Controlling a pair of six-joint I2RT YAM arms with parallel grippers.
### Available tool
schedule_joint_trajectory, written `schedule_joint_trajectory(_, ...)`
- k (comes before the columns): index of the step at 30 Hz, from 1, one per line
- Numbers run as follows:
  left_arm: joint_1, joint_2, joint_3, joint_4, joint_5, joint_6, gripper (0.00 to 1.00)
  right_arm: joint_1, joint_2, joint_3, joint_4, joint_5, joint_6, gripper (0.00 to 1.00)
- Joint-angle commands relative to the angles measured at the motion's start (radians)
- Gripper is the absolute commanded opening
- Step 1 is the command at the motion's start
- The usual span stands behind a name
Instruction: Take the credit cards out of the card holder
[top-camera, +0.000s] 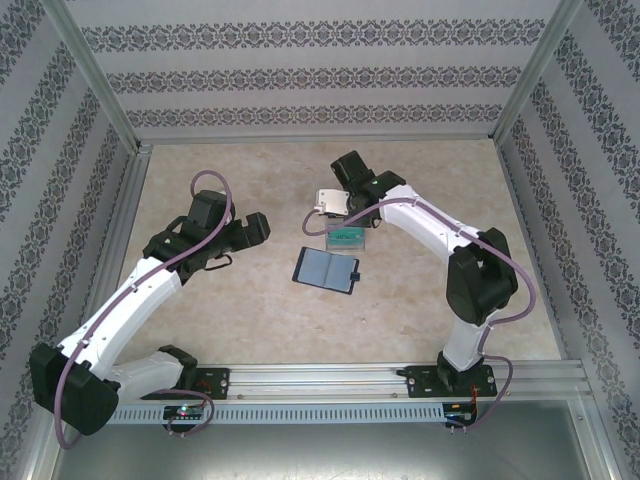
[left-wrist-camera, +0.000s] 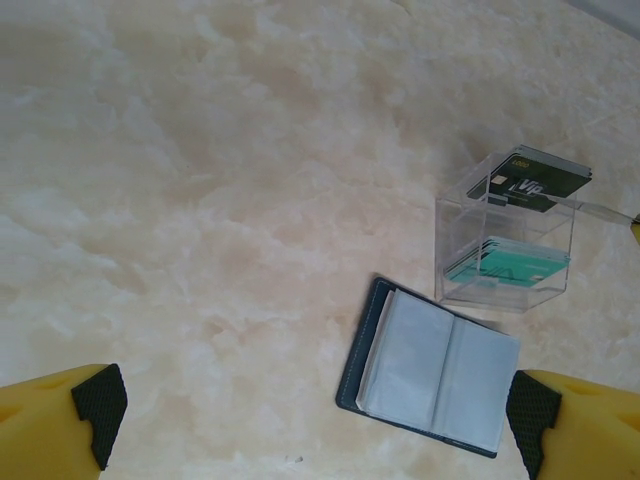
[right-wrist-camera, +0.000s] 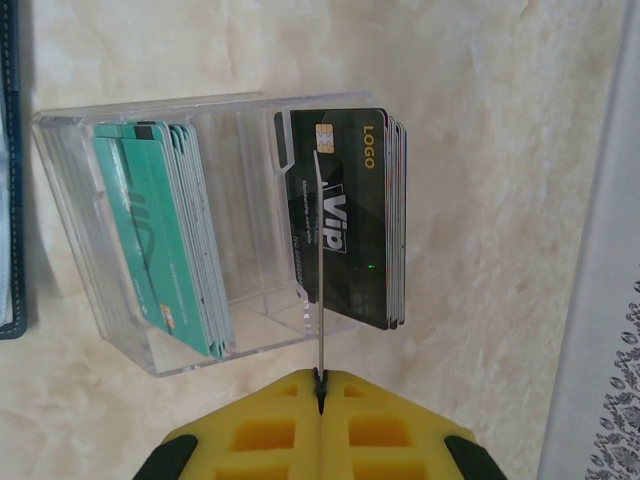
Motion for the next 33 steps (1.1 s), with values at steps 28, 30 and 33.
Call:
schedule_joint_trajectory(28,0.051,-0.019,-0.009,-0.055,-0.013,-0.008,1.0,-0.026,0.155,0.052,0.094,0.005,-0.002,0.08)
schedule_joint_trajectory(30,0.053,-0.018,-0.008,-0.056,-0.015,-0.008,0.99,-0.027,0.16,0.056,0.097,0.005,0.008,0.14)
schedule_joint_trajectory(33,0.057,-0.018,-0.01,-0.052,-0.013,-0.009,0.99,-0.028,0.166,0.064,0.105,0.007,0.016,0.21)
